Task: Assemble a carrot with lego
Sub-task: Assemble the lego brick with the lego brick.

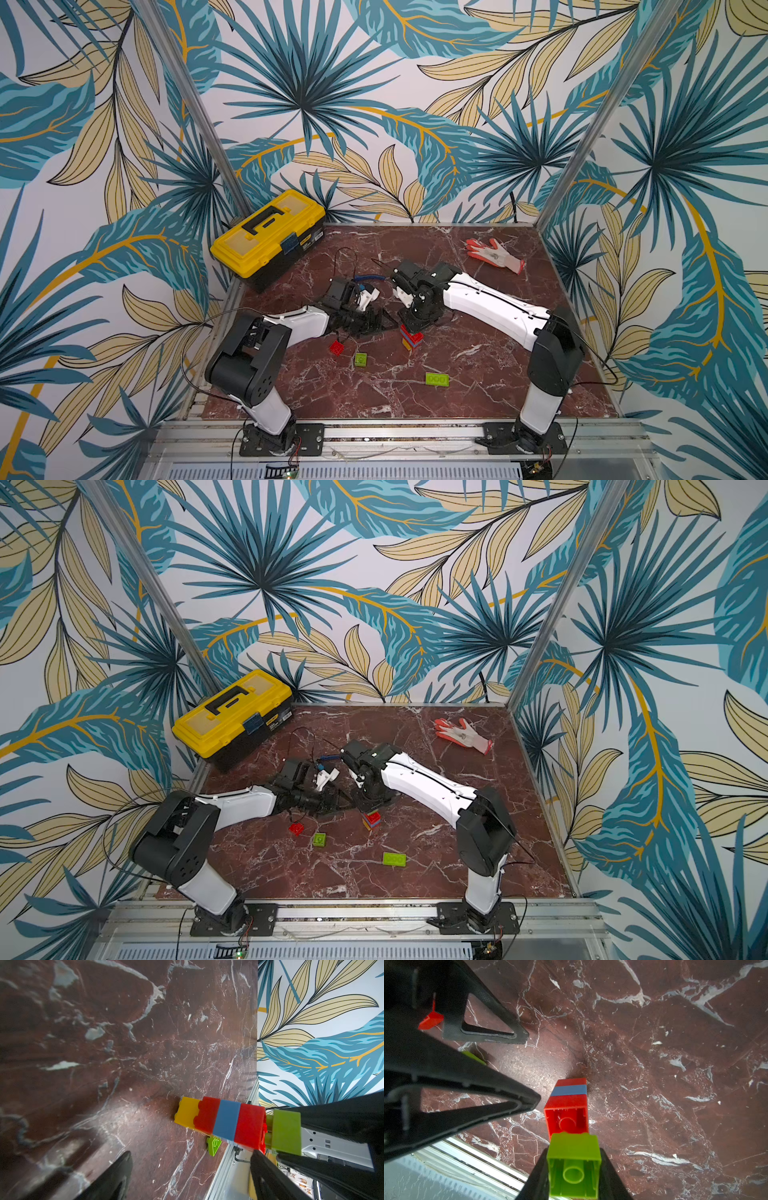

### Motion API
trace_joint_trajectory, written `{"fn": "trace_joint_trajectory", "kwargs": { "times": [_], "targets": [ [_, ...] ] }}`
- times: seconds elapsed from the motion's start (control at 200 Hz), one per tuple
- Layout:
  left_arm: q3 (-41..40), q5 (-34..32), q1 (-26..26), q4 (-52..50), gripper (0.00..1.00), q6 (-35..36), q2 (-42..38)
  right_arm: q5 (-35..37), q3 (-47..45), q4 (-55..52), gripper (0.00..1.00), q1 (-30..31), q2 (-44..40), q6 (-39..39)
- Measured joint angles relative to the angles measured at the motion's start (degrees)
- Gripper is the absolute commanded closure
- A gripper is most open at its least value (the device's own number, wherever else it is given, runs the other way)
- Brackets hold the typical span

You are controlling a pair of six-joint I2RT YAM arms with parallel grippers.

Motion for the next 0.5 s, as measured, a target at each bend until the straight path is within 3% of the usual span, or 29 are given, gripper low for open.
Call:
{"fn": "trace_joint_trajectory", "kwargs": {
  "times": [0.501],
  "targets": [
    [0.0, -0.02, 0.0, 0.0, 0.1, 0.0, 0.0, 0.24, 2.4, -2.05, 0.67, 0.0, 1.81, -0.33]
  ]
}}
